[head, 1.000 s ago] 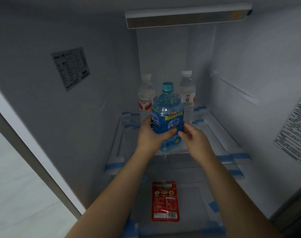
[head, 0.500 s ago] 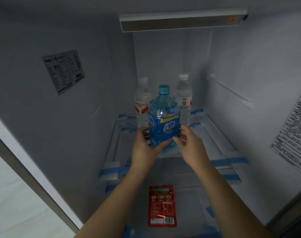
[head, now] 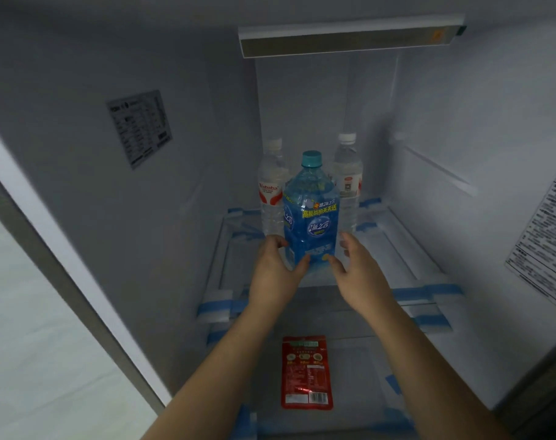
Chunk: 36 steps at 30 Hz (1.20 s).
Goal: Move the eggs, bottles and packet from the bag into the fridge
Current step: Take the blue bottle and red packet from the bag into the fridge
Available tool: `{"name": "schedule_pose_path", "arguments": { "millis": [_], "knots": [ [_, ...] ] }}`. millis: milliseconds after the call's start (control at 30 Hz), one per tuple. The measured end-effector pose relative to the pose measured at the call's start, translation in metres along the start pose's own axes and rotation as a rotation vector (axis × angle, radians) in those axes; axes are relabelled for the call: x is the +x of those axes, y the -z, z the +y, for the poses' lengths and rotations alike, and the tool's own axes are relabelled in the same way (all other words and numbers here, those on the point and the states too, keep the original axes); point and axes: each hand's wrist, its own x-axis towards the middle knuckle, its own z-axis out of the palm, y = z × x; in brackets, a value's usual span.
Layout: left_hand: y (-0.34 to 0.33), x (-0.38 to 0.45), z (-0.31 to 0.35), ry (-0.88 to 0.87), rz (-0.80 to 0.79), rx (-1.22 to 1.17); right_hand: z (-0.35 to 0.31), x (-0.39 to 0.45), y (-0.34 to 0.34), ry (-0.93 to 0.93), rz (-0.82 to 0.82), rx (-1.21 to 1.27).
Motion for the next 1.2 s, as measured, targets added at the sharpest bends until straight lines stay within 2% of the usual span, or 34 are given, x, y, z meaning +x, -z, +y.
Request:
{"name": "schedule_pose_path", "arguments": {
  "millis": [167, 333, 500, 633, 833, 1200],
  "knots": [
    [0.010, -0.020, -0.010, -0.022, 0.003, 0.132, 0.001, -0.025, 0.004, 0.025, -0.125, -0.153],
    [0.036, -0.041, -0.007, -0.236, -0.019, 0.421, -0.008, -0.050, -0.002, 0.131, -0.078, -0.385],
    [0.055, -0.071, -0.015, -0.414, -0.021, 0.637, -0.021, -0.078, -0.013, 0.211, -0.088, -0.486],
    [0.064, -0.099, -0.021, -0.503, -0.099, 0.668, -0.028, -0.104, -0.019, 0.195, -0.119, -0.607],
    [0.069, -0.131, -0.045, -0.519, -0.148, 0.696, -0.032, -0.150, -0.030, 0.116, -0.074, -0.653],
    [0.043, -0.183, -0.045, -0.576, -0.326, 0.535, -0.003, -0.231, -0.011, -0.043, -0.109, -0.782]
  ]
}}
